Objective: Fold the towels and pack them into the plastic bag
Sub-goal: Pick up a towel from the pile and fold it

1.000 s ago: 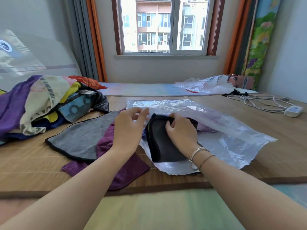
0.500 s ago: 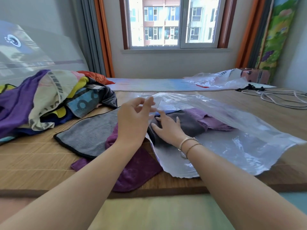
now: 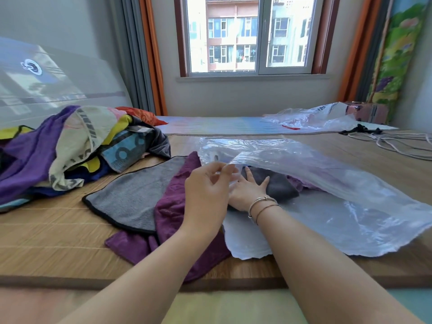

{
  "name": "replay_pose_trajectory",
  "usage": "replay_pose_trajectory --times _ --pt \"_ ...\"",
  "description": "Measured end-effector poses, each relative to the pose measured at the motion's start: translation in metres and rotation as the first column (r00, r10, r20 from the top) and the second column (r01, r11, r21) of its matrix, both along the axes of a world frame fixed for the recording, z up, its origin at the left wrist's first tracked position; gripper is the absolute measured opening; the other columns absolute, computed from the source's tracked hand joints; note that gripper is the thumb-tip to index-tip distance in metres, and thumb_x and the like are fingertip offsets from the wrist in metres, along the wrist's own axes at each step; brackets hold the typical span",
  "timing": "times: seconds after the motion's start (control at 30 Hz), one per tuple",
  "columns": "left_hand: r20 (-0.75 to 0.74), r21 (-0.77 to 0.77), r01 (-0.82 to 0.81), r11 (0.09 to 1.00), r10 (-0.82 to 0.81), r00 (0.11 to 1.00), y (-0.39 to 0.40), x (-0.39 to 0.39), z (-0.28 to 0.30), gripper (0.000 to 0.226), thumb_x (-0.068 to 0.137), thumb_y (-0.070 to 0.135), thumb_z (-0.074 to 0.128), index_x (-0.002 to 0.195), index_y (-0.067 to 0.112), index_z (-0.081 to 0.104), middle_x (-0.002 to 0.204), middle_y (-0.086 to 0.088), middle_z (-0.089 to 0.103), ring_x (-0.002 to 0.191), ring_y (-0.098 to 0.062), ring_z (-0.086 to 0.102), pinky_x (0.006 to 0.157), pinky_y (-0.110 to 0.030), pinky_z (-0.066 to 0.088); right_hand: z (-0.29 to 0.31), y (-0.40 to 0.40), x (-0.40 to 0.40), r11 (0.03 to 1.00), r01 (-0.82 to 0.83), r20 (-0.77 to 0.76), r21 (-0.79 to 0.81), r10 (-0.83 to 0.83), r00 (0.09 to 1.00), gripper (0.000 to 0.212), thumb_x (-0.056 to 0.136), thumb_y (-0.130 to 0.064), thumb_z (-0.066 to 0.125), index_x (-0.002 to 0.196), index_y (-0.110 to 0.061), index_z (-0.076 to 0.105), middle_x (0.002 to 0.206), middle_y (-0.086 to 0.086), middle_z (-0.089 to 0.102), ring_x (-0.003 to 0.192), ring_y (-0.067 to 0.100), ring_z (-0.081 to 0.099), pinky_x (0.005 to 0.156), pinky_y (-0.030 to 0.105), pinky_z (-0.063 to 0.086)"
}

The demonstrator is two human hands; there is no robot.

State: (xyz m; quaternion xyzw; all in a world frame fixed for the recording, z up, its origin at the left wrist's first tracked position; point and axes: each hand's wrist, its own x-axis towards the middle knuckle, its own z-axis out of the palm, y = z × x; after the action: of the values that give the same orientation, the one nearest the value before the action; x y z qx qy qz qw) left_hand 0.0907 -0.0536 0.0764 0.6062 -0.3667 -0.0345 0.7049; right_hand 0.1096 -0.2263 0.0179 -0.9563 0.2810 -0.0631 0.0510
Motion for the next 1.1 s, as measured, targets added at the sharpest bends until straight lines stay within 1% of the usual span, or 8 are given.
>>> replay_pose_trajectory --times 0.17,0.27,0.37,0.5,0.67,0.87,1.0,1.1 --pt "0.051 0.068 -0.030 0.997 0.026 0.998 0.001 -0.007 -0.004 0.017 0.092 0.030 0.064 0.076 0.026 0.068 0.080 0.001 0.074 0.080 -0.015 0.072 0.080 -0.048 0.057 0.002 -0.002 -0.030 0.998 -0.035 0.057 -0.049 0.038 0.998 0.067 0.093 -0.065 0.017 0.153 -0.038 0.006 0.162 -0.012 0.001 0.149 0.023 -0.008 0.110 0.068 -0.009" --pt "0.118 0.137 -0.079 0.987 0.063 0.991 0.009 -0.005 -0.005 0.012 0.088 0.035 0.067 0.081 0.025 0.067 0.082 0.005 0.073 0.080 -0.008 0.070 0.077 -0.031 0.056 0.001 0.023 -0.067 0.995 -0.103 0.146 -0.010 0.103 0.984 0.063 0.097 -0.060 0.020 0.154 -0.036 0.006 0.162 -0.009 0.005 0.149 0.018 -0.004 0.116 0.057 -0.007" --pt "0.165 0.238 -0.116 0.964 0.077 0.983 0.025 -0.005 -0.009 0.016 0.085 0.036 0.071 0.093 0.023 0.067 0.091 0.007 0.071 0.081 0.001 0.066 0.068 -0.009 0.046 0.008 0.055 -0.107 0.986 -0.136 0.224 -0.092 0.154 0.962 0.054 0.100 -0.044 0.036 0.150 -0.023 0.030 0.158 -0.002 0.025 0.147 0.017 0.016 0.120 0.042 0.011" --pt "0.246 0.388 -0.104 0.916 0.006 0.969 0.055 -0.009 -0.016 0.038 0.085 0.034 0.072 0.116 0.016 0.061 0.115 0.009 0.061 0.108 -0.004 0.054 0.093 -0.020 0.042 0.020 0.096 -0.144 0.959 -0.177 0.369 -0.220 0.250 0.895 0.029 0.091 -0.032 0.042 0.101 -0.014 0.063 0.102 0.002 0.064 0.101 0.022 0.056 0.082 0.034 0.046" --pt "0.301 0.479 -0.209 0.853 0.064 0.951 0.110 0.009 -0.029 0.032 0.090 0.031 0.065 0.118 0.016 0.059 0.114 0.008 0.060 0.107 -0.005 0.053 0.083 -0.012 0.035 0.038 0.154 -0.157 0.908 -0.274 0.361 -0.319 0.383 0.850 0.037 0.082 -0.039 0.028 0.069 -0.015 0.053 0.066 -0.002 0.057 0.068 0.022 0.054 0.054 0.032 0.039" --pt "0.179 0.536 -0.269 0.800 0.203 0.963 0.184 0.063 -0.060 0.010 0.095 0.023 0.058 0.104 0.028 0.059 0.119 0.001 0.063 0.118 -0.017 0.055 0.096 -0.030 0.040 0.046 0.205 -0.116 0.866 -0.406 0.359 -0.292 0.493 0.793 0.033 0.085 -0.035 0.032 0.077 -0.013 0.055 0.073 0.003 0.059 0.073 0.025 0.055 0.064 0.038 0.044" --pt "0.228 0.661 -0.333 0.672 0.243 0.943 0.213 0.094 -0.074 0.028 0.099 0.028 0.050 0.125 0.024 0.059 0.141 -0.002 0.053 0.145 -0.027 0.024 0.116 -0.036 0.015 0.035 0.218 -0.062 0.876 -0.434 0.350 -0.213 0.483 0.803 0.018 0.090 -0.022 0.047 0.095 -0.011 0.061 0.093 0.006 0.063 0.092 0.026 0.054 0.077 0.037 0.042" --pt "0.214 0.672 -0.309 0.673 0.223 0.951 0.214 0.103 -0.082 0.033 0.101 0.030 0.045 0.132 0.023 0.054 0.148 -0.002 0.045 0.148 -0.025 0.016 0.118 -0.035 0.014 0.027 0.221 -0.022 0.898 -0.408 0.353 -0.165 0.440 0.826 0.019 0.091 -0.020 0.049 0.105 -0.014 0.061 0.102 0.006 0.063 0.100 0.027 0.053 0.083 0.039 0.046"
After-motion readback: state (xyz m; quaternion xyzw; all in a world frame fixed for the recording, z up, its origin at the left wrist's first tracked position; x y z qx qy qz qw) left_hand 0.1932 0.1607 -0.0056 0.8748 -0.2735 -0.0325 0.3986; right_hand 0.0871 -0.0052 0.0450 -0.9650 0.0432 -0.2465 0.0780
